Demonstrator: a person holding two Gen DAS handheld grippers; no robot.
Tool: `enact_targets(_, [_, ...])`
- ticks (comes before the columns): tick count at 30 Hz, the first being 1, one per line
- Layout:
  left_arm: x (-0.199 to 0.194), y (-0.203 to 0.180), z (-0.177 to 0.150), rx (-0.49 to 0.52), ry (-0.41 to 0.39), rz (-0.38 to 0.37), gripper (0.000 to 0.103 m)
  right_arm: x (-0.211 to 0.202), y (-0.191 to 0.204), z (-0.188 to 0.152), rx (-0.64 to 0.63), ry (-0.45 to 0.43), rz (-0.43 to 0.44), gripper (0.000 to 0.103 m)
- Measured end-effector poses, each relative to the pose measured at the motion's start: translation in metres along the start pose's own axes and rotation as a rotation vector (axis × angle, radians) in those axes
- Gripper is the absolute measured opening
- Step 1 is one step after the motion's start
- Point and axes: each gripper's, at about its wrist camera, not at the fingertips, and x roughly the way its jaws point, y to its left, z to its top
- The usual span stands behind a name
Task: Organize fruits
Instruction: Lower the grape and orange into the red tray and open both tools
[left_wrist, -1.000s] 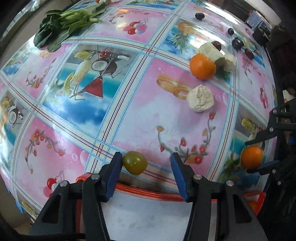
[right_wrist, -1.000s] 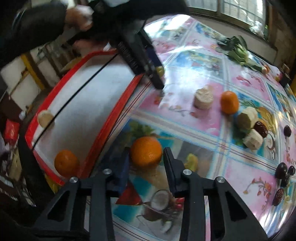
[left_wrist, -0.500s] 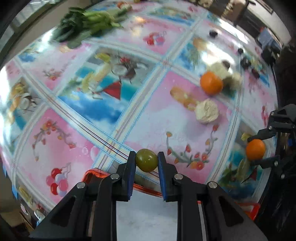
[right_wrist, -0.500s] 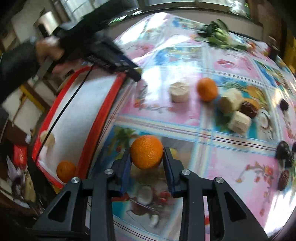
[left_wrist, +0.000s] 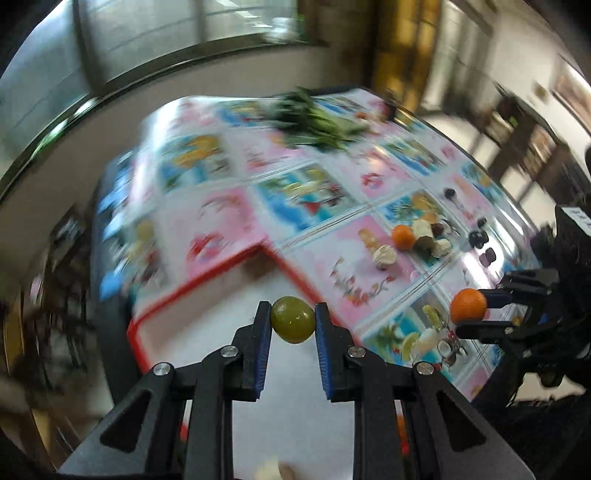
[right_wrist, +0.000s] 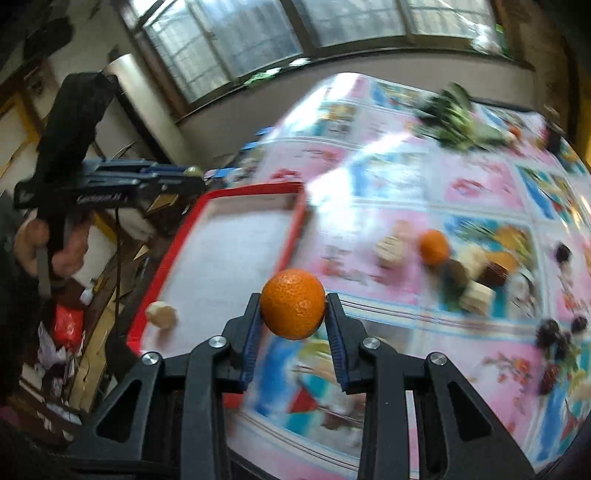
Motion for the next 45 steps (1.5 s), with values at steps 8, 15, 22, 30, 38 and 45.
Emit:
enact_targets(8, [-0.002,-0.002,-0.075,-0.202,0.025,0.095,0.022,0.051,0.056,0.002,-0.117,0.075,0.038,0.035])
enact_targets(15, [0.017,-0.005,-0.094,-0.243,0.034,0.156,0.022,0.095,0.073,-0.011,-0.157,0.145,-0.021,0.035])
enact_targets(22, [0.039,-0.001,-0.104,-0.294,0.054,0.189,0.022,0.113,0.068,-0.017,-0.162,0.167,-0.075,0.035])
enact_targets(30, [0.047,-0.003,-0.109,-0.29,0.061,0.212,0.022,0.117,0.072,-0.018,-0.182,0.173,-0.092,0.036])
enact_targets(38, [0.056,0.001,-0.118,-0.32,0.086,0.186,0.028,0.119,0.074,-0.02,-0.182,0.174,-0.098,0.037])
enact_targets(45, [0.002,0.017,-0.112,-0.358,-0.082,0.174,0.06,0.076,0.075,-0.007,-0.142,0.084,-0.079,0.049])
